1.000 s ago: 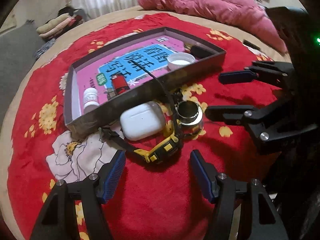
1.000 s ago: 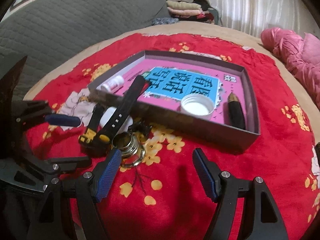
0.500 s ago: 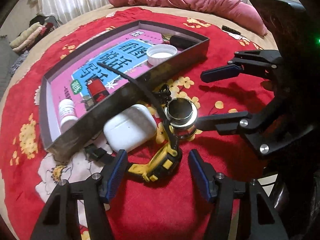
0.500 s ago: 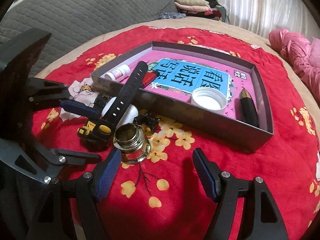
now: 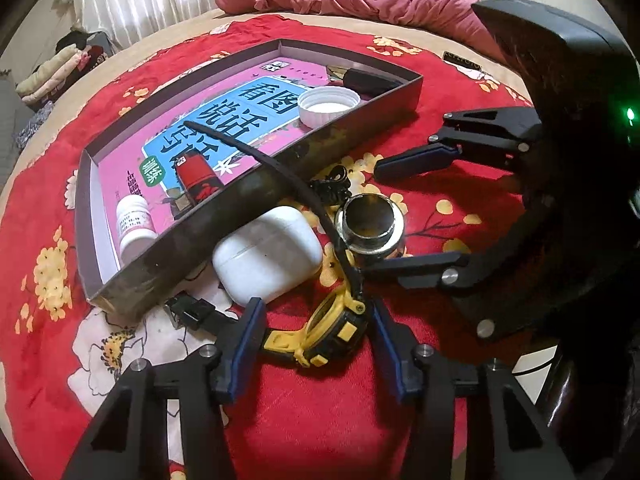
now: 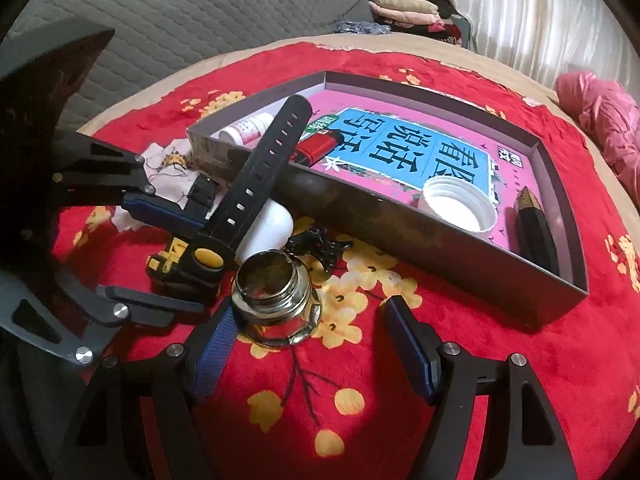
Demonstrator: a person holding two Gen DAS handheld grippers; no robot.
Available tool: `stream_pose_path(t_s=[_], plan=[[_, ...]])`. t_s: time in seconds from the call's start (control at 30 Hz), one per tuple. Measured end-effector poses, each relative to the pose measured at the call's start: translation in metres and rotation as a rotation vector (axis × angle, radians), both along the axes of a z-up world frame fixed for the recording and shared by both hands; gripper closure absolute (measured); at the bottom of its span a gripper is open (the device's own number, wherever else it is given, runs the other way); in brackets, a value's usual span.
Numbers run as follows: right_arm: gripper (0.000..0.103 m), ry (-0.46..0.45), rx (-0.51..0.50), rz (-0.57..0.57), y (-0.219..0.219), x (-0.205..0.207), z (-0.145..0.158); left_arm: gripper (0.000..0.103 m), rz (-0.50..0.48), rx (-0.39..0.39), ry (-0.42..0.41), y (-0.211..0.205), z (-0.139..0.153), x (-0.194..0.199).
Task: Organize rigid objects
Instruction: 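Move left tool to yellow tape measure while right tool approaches glass jar, then close right tool on glass jar while left tool closes on yellow tape measure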
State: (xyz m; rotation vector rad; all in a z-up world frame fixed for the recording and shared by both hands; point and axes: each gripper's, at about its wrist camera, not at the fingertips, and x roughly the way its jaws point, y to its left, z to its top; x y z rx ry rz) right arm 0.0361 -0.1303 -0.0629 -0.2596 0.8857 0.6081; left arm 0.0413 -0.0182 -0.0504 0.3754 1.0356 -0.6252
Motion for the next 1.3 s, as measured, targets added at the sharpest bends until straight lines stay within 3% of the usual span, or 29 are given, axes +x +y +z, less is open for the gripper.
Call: stream_pose_path(t_s=[0.4, 0.5, 0.57, 0.7, 0.9, 1.3], plan=[[0.029, -0.020, -0.001, 0.015, 0.004, 0.002, -0.004, 0.055, 0.026, -0.008, 0.014, 0.000, -0.006, 0.003], [0.041, -0.004, 0.021, 0.005, 0.000, 0.006, -0.001, 0.058, 0.045, -0.018, 0.023, 0.000, -0.007, 0.003], [0.051, 0.010, 0.031, -0.011, -0.005, 0.009, 0.000, 0.069, 0.057, -0.041, 0.042, -0.002, -0.008, 0.004], [0.059, 0.038, 0.064, -0.030, -0.012, 0.012, 0.002, 0.070, 0.079, -0.030, 0.040, -0.006, -0.009, 0.003], [0.059, 0.069, 0.098, -0.040, -0.020, 0.012, 0.004, 0.072, 0.191, -0.099, 0.091, 0.001, -0.008, 0.008], [0.059, 0.064, 0.140, -0.074, -0.034, 0.011, 0.014, 0.077, 0.263, -0.156, 0.114, 0.000, -0.004, 0.003]])
